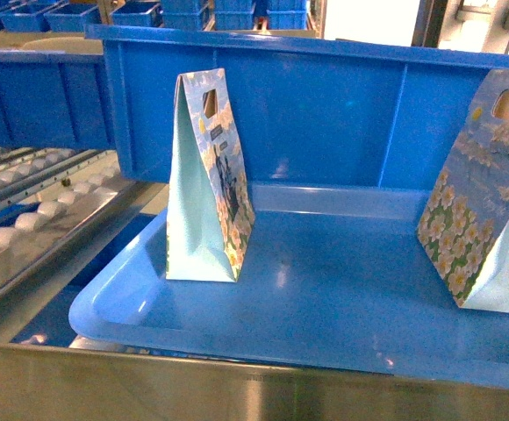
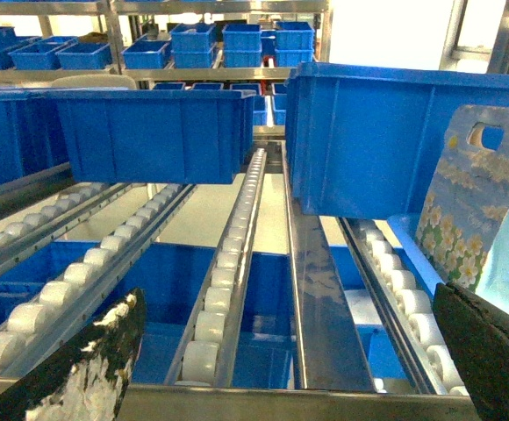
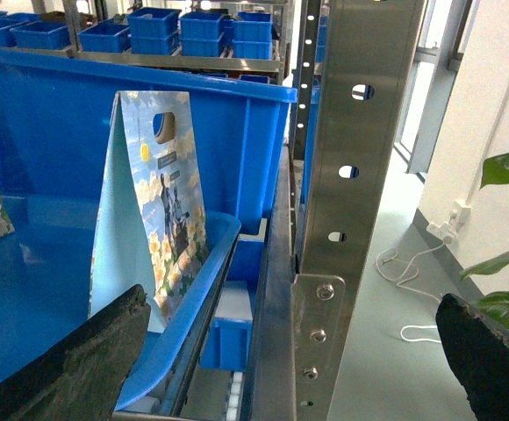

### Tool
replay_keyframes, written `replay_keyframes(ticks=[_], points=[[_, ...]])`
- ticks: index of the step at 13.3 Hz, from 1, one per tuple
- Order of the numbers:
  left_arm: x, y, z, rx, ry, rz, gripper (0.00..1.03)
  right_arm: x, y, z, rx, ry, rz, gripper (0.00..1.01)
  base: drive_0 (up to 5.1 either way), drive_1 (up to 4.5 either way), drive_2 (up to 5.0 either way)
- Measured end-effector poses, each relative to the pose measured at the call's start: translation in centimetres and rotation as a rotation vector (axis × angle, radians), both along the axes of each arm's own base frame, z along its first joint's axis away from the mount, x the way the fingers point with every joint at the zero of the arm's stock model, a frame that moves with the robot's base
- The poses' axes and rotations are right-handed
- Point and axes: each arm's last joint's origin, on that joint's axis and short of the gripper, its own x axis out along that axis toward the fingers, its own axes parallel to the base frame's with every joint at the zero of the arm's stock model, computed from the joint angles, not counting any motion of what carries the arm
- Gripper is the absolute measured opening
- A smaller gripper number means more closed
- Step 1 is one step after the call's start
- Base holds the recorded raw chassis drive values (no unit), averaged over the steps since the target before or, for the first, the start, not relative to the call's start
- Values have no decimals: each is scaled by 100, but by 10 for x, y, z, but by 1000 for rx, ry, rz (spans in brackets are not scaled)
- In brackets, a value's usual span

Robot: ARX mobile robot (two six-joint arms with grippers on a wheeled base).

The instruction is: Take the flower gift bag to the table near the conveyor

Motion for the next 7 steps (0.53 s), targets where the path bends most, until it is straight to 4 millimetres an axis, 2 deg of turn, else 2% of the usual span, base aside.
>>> replay_keyframes(ticks=[7], points=[[0,0,1,0,-5,-2,98,1,2,3,0,-25,2,98,0,0,0]])
